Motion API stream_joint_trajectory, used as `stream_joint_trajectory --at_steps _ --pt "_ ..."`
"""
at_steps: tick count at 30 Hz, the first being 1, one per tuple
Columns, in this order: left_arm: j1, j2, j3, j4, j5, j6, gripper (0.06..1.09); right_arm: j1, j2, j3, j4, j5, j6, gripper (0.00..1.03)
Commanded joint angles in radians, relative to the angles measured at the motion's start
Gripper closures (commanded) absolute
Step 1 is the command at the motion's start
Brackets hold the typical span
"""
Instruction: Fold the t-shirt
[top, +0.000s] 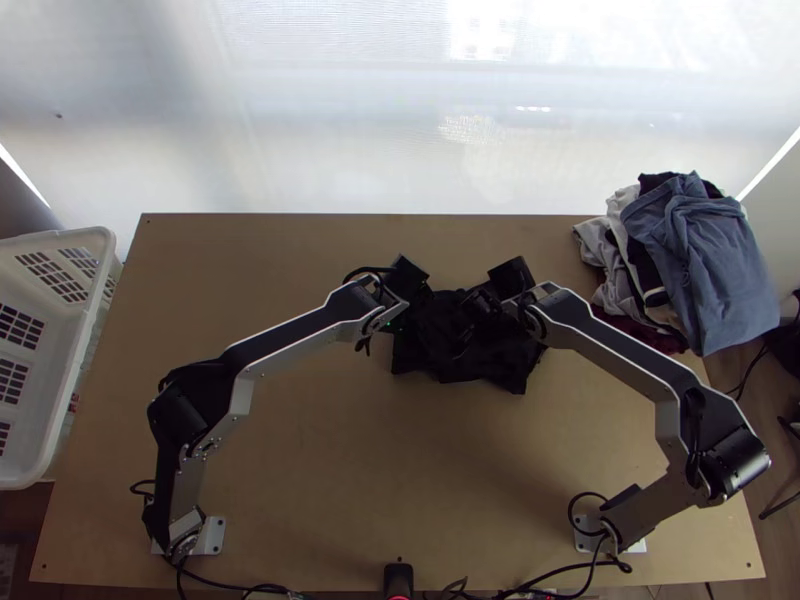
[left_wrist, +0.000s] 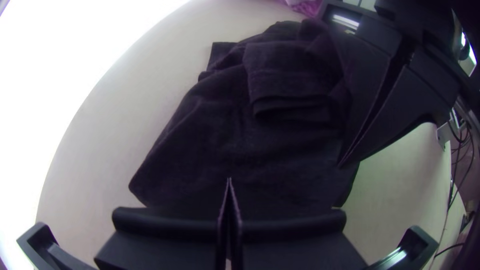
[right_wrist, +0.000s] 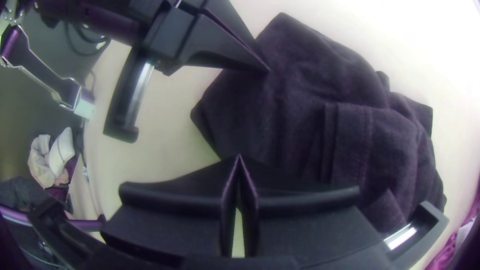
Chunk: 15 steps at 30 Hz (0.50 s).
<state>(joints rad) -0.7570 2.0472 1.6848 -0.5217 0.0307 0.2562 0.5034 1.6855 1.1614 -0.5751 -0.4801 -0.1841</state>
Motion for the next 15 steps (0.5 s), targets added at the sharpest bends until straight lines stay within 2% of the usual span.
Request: stream_joint_trajectory --at_steps 1,7,15 --pt "-0.018 0.085 0.032 0.008 0.049 -0.026 1.05 -0.028 0.068 -0.039 0.073 -0.005 -0.015 1.00" --pt "-0.030 0.146 0.044 0.008 0.049 -0.015 1.05 -0.108 0.105 -0.065 0.092 -0.006 -0.066 1.00" --pt "-0.025 0.153 0.046 0.008 0.046 0.009 1.05 -0.302 0.049 -0.103 0.063 -0.011 -0.155 1.00"
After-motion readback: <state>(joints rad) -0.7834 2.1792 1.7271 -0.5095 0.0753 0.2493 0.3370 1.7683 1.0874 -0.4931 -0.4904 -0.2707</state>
